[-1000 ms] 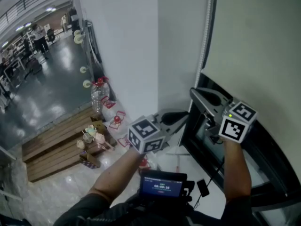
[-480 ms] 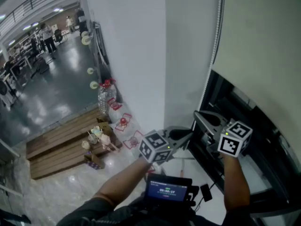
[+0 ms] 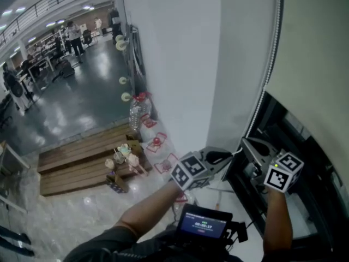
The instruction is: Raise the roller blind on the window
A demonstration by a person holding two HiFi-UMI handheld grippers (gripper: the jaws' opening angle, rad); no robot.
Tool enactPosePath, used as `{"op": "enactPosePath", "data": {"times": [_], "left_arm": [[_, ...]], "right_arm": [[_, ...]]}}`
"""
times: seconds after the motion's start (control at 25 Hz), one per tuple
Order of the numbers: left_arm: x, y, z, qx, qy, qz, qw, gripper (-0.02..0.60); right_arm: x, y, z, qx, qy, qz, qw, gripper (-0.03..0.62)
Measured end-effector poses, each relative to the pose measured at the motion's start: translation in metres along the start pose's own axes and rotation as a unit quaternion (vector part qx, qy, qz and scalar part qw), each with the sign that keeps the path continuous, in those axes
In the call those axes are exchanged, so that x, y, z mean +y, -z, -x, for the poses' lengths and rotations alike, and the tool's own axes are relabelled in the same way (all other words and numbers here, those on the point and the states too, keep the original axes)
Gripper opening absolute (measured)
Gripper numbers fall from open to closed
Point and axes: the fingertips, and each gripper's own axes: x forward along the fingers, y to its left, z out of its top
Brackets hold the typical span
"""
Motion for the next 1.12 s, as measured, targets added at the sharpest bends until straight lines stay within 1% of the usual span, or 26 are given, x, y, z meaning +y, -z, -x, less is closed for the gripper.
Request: {"op": "enactPosePath", "data": {"times": [0.08, 0.12, 0.16, 0.24, 0.36, 0.44, 0.56, 0.64, 0.68, 0.76, 0.84, 0.96, 1.12], "left_arm": [[0.013, -0.010, 0.014, -0.008, -0.017, -0.002, 0.9998, 0.023], [0.017, -0.019, 0.021, -0.019, -0.021, 0.001, 0.9996, 0.025], [0.020, -0.030, 0.027, -0.034, -0.023, 0.003, 0.9992, 0.026], [0.025, -0.058, 0.036, -0.067, -0.029, 0.005, 0.9973, 0.052], [0.029, -0.100, 0.040, -0.106, -0.033, 0.002, 0.9938, 0.052], [0.028, -0.129, 0.037, -0.127, -0.025, -0.008, 0.9915, 0.052], [0.020, -0.169, 0.025, -0.146, 0.001, -0.024, 0.9890, 0.054], [0.013, -0.187, 0.016, -0.144, 0.024, -0.033, 0.9887, 0.086], [0.010, -0.191, 0.011, -0.140, 0.033, -0.036, 0.9889, 0.089], [0.009, -0.192, 0.001, -0.127, 0.039, -0.041, 0.9903, 0.091], [0.006, -0.189, -0.006, -0.118, 0.044, -0.048, 0.9909, 0.031], [-0.002, -0.189, -0.005, -0.127, 0.058, -0.040, 0.9894, 0.009], [-0.006, -0.189, -0.001, -0.144, 0.060, -0.030, 0.9872, 0.006]], "right_arm": [[0.002, 0.000, 0.001, 0.000, 0.000, 0.003, 1.000, 0.012], [0.002, 0.000, 0.001, 0.000, 0.000, 0.003, 1.000, 0.012], [0.003, 0.000, 0.001, -0.001, -0.001, 0.004, 1.000, 0.012], [0.004, 0.000, -0.001, -0.001, -0.005, 0.004, 1.000, 0.012], [0.007, -0.001, -0.002, 0.001, -0.009, 0.006, 1.000, 0.012], [0.008, 0.001, -0.002, 0.003, -0.012, 0.007, 1.000, 0.012], [0.009, 0.000, 0.000, 0.003, -0.010, 0.007, 1.000, 0.012], [0.010, 0.000, 0.001, 0.003, -0.009, 0.006, 1.000, 0.012], [0.011, 0.000, 0.000, 0.003, -0.008, 0.006, 1.000, 0.012], [0.011, 0.000, 0.001, 0.002, -0.008, 0.006, 1.000, 0.012], [0.010, 0.001, 0.002, 0.001, -0.006, 0.005, 1.000, 0.012], [0.012, 0.000, 0.004, -0.001, -0.006, 0.001, 1.000, 0.012], [0.014, 0.000, 0.006, -0.003, -0.008, -0.002, 1.000, 0.012]]}}
